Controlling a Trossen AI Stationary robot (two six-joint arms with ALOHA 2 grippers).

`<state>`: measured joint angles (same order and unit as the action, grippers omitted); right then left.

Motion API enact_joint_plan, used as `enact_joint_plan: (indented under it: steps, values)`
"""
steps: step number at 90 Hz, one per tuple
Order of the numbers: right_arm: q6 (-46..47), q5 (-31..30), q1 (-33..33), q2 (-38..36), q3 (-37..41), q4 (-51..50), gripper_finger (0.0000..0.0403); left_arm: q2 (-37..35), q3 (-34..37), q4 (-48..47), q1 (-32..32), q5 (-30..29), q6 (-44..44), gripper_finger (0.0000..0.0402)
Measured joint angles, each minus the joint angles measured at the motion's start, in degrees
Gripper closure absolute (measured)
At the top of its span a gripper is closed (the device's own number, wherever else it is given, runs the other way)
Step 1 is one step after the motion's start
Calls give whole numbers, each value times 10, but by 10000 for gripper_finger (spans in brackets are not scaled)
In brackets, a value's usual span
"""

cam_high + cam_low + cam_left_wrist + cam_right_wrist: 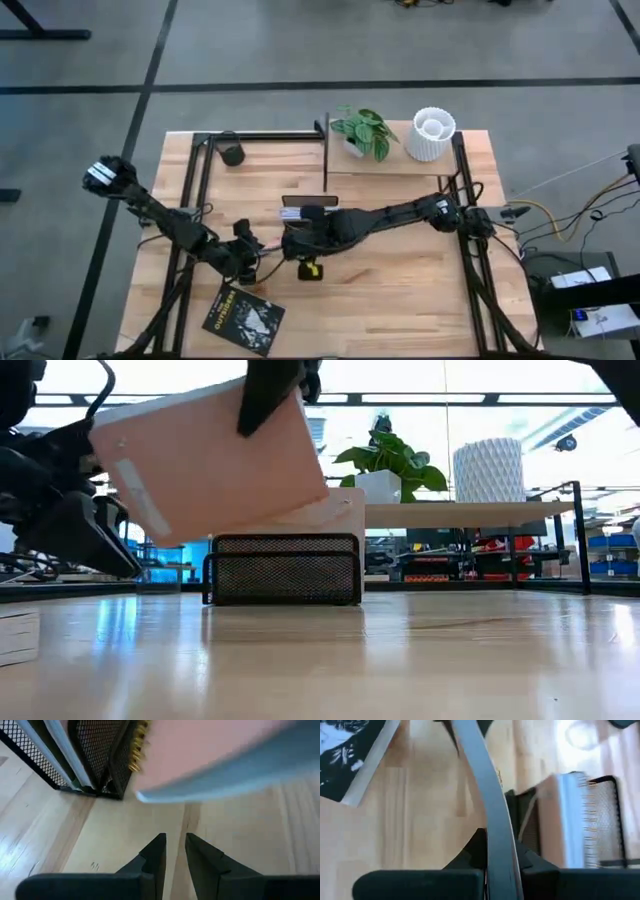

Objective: Stock shelves
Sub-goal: Put the pink notebook into the black mesh bookshelf

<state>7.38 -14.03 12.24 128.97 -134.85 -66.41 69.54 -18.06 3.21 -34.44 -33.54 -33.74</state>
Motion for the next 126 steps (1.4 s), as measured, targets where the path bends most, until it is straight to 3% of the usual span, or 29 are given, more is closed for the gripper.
enact_joint_plan:
  steps: [24, 56, 78, 102, 126]
  values:
    - [-2, 70, -41, -5, 0, -4, 400, 0, 0, 5, 0, 0, 0, 343]
    - [40, 33, -44, -8, 0, -79, 400, 0, 0, 8, 0, 3, 3, 343]
    - [35, 31, -40, -8, 12, -22, 400, 1, 0, 8, 0, 3, 2, 343]
    - [30, 33, -40, -13, 101, 14, 400, 1, 0, 9, 0, 2, 2, 343]
    - [20, 14, -40, -66, 216, 106, 400, 1, 0, 12, 0, 2, 2, 343]
